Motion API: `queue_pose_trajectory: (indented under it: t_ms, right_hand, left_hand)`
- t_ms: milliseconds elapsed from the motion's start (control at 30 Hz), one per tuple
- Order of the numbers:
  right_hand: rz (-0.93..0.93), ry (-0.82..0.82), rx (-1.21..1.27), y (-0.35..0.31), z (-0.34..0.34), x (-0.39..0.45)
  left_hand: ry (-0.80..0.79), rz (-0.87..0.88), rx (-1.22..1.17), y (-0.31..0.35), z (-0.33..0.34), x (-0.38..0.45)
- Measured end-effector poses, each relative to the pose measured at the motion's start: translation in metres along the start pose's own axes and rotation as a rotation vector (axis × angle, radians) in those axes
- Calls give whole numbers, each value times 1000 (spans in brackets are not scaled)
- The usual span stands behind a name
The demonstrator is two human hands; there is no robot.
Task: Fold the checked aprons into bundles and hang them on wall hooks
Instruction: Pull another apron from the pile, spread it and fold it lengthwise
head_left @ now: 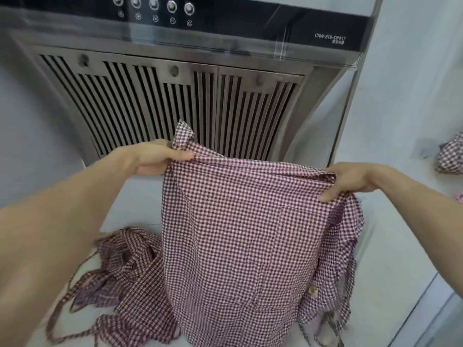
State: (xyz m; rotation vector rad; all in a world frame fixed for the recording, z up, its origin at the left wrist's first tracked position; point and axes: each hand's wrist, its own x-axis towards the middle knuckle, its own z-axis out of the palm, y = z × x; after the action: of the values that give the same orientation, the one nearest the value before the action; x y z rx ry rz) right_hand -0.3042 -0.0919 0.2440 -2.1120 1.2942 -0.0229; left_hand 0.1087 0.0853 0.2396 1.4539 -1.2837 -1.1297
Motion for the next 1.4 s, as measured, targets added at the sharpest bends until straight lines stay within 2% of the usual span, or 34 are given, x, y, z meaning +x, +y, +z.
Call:
queue_pose_trajectory:
  t_ms: [100,167,233,300,367,433,500,600,667,733,800,900,967,1067,1100,1167,1200,1267,1400]
  right_hand:
    - [69,143,-101,6,-3,6]
    - [102,291,-302,9,-5,8]
    - [117,381,-394,9,-4,9]
    - [131,452,-484,2,0,7]
    - [199,525,-599,-4,4,5]
    - [282,563,-597,-7,5,2]
    - [322,492,-304,-2,0,2]
    - [309,329,401,1,1,-1]
    - [278,297,665,2,6,-1]
    - [232,340,758,0,12,4]
    - [163,433,764,-3,20,9]
    - [9,584,918,-10,31,23]
    - [-61,767,1000,-17,34,35]
    - [-84,1145,699,-28,36,44]
    - [-158,1242,603,-31,40,43]
    - [-435,1338,450,-32,50,35]
    - [-548,1325,369,-26,53,34]
    - [-638,1231,195,-6,58,33]
    - [-582,938,-160,45,83,35]
  left_hand:
    - [67,6,60,-6,-3,-3]
    - [248,18,71,-7,0,-2]
    - [408,52,65,-7,4,-1]
    - [496,78,111,-8,5,2]
    - [478,59,201,-8,1,3]
    - [403,14,323,-6,-4,1]
    - [379,-20,443,-5,-8,-2]
    - [382,-82,498,-6,-12,-7]
    - [282,-191,508,-6,-12,-11]
    - [166,-320,475,-7,-8,-16]
    - [108,-320,357,-10,0,-18]
    - [244,-79,59,-16,2,-6]
    - [343,68,-117,-14,7,1]
    - [572,243,-345,0,21,9]
    - [651,281,-343,3,25,10]
    - [796,369,-203,4,26,7]
    - [840,393,-122,0,22,7]
    - [879,359,-65,-17,8,4]
    - [735,179,-18,-70,1,3]
